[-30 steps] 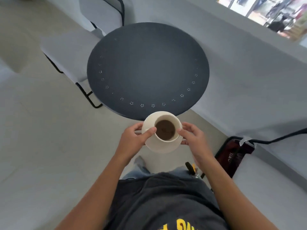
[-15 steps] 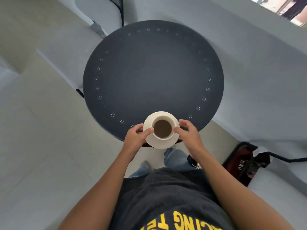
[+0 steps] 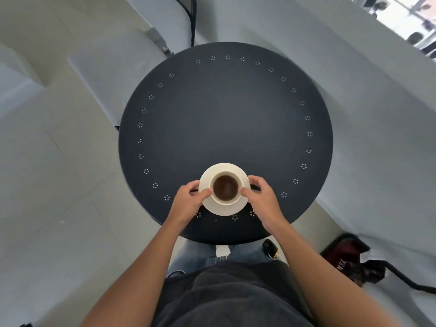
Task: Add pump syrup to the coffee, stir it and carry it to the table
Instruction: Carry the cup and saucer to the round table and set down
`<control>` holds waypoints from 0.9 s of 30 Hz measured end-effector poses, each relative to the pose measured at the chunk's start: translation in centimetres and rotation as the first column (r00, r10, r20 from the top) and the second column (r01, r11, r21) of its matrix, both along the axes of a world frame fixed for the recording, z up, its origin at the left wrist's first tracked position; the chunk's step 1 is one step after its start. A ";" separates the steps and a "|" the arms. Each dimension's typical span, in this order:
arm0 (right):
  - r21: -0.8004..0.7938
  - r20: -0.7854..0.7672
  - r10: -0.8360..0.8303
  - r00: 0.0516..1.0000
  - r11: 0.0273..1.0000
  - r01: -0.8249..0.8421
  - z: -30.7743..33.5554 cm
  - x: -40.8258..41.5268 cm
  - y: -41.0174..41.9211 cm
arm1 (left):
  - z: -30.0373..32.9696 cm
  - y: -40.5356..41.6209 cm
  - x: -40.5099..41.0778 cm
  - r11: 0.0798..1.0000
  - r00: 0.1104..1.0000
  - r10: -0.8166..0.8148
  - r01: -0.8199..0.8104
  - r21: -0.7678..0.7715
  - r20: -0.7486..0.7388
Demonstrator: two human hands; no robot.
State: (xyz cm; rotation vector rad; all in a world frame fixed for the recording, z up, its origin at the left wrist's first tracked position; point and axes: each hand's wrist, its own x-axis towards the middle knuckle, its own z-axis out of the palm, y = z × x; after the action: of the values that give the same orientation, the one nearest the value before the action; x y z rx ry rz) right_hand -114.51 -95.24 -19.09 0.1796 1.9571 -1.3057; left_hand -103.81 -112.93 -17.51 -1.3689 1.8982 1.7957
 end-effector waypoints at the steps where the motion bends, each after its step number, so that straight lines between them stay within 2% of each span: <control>1: 0.005 -0.004 -0.007 1.000 1.000 0.007 0.0 -0.2 -0.4 | 0.2 -0.3 -0.4 1.000 1.000 -0.023 0.023 -0.003 0.009; 8: 0.035 -0.023 0.009 1.000 0.999 -0.008 -0.4 -0.6 -1.6 | -0.7 -2.0 -1.0 0.996 0.996 -0.085 0.086 0.010 -0.031; 10: 0.056 -0.072 0.031 0.997 0.998 -0.027 -0.6 -0.4 -1.1 | -1.0 -2.5 -0.4 0.988 0.988 -0.148 0.146 -0.045 -0.033; 11: 0.098 -0.137 0.071 0.988 0.994 -0.057 -0.8 -0.2 -0.7 | -1.0 -2.9 0.0 0.968 0.974 -0.223 0.217 -0.123 -0.031; 13: 0.245 -0.288 0.224 0.931 0.957 -0.155 -1.4 0.3 0.1 | -1.4 -3.8 1.0 0.851 0.904 -0.426 0.412 -0.327 0.028; 15: 0.388 -0.386 0.415 0.824 0.883 -0.264 -2.2 0.6 0.5 | -2.3 -4.5 1.8 0.669 0.781 -0.614 0.593 -0.449 0.115; 17: 0.475 -0.397 0.603 0.693 0.780 -0.407 -3.0 0.7 0.7 | -3.5 -4.7 1.7 0.493 0.645 -0.741 0.713 -0.498 0.189; 19: 0.529 -0.355 0.724 0.592 0.677 -0.511 -3.6 0.9 0.7 | -4.2 -4.5 1.0 0.402 0.569 -0.791 0.760 -0.511 0.225; 23: 0.632 -0.301 0.794 0.529 0.581 -0.513 -4.1 1.1 0.2 | -4.9 -4.5 -0.4 0.439 0.587 -0.785 0.754 -0.488 0.200; 27: 0.653 -0.294 0.801 0.522 0.567 -0.502 -4.2 -1.3 -1.3 | -4.9 -5.7 -2.5 0.464 0.604 -0.776 0.741 -0.485 0.181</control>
State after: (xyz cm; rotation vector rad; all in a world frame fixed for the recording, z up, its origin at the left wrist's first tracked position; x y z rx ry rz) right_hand -115.77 -96.51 -23.30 -0.7918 2.4457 -0.2820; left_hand -106.33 -118.62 -22.43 -0.3250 2.5555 0.8907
